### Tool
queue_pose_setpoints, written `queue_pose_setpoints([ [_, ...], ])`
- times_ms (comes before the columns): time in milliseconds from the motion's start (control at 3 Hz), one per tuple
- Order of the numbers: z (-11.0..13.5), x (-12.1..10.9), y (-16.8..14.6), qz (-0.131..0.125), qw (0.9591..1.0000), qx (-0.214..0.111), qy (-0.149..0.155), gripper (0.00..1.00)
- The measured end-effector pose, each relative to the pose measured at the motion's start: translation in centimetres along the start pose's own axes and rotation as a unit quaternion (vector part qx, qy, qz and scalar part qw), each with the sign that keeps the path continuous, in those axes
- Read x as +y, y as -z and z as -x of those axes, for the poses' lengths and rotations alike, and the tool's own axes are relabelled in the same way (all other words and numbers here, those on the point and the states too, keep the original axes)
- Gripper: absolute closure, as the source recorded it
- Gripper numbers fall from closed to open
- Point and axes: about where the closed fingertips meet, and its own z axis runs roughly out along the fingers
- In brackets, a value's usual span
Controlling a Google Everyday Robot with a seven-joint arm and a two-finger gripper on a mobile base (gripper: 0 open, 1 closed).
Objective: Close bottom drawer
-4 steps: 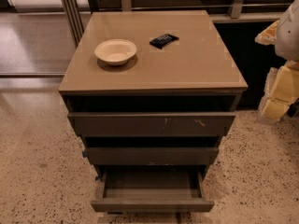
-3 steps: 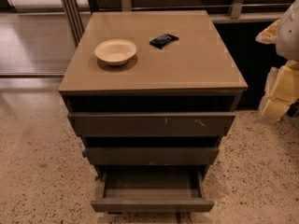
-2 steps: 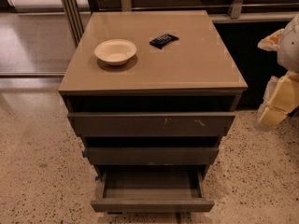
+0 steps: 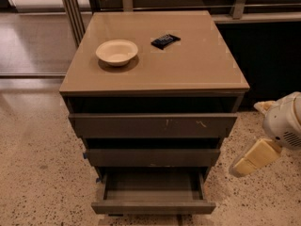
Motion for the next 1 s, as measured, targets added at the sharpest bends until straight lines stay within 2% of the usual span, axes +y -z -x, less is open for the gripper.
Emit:
queue_pose_setpoints([
  [333,-3.2,-1.4,-6.5,-0.005,0.9973,-0.005,-0.073,0.00],
  [667,-3.1,-2.4,-7.3,-0.020,0.9961,-0.016,-0.084,0.15],
  [1000,-3.1,-2.3,-7.2,-0.019,0.9963,-0.015,-0.083,0.38],
])
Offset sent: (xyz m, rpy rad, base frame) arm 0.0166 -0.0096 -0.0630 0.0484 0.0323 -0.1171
